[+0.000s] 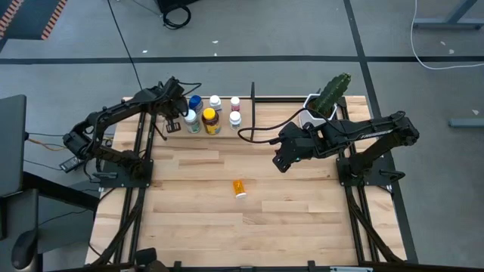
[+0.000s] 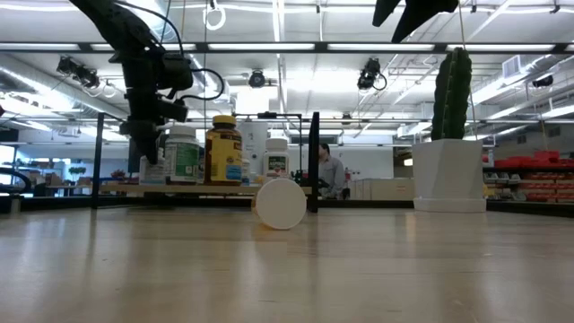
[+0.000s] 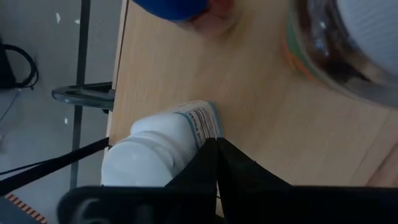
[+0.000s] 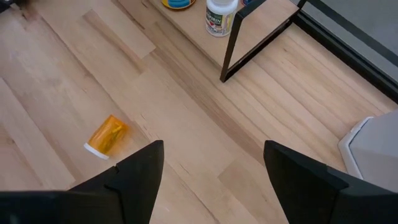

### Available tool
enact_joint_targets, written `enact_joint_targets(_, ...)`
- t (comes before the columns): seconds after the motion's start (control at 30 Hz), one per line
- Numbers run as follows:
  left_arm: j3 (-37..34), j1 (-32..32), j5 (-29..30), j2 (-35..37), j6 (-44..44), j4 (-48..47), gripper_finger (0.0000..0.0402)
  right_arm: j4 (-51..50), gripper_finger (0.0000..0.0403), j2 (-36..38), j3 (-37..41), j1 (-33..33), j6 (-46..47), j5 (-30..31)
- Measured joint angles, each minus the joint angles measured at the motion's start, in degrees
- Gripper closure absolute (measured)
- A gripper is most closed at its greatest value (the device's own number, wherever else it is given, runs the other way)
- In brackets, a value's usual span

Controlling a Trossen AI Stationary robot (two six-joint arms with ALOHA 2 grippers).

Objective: Pick and place medicine bottles onto shelf by color
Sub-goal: Adjust the white pill on the shelf

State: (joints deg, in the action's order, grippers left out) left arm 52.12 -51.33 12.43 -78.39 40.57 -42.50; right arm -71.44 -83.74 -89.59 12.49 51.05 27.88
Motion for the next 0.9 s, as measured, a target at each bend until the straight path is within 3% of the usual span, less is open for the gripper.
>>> enact_joint_targets(0.9,0.0,-2.0,0.0,-1.5,2.1,4.0,0.0397,0.0,0.0121,0.0,0.0,0.0,1.1,0.0)
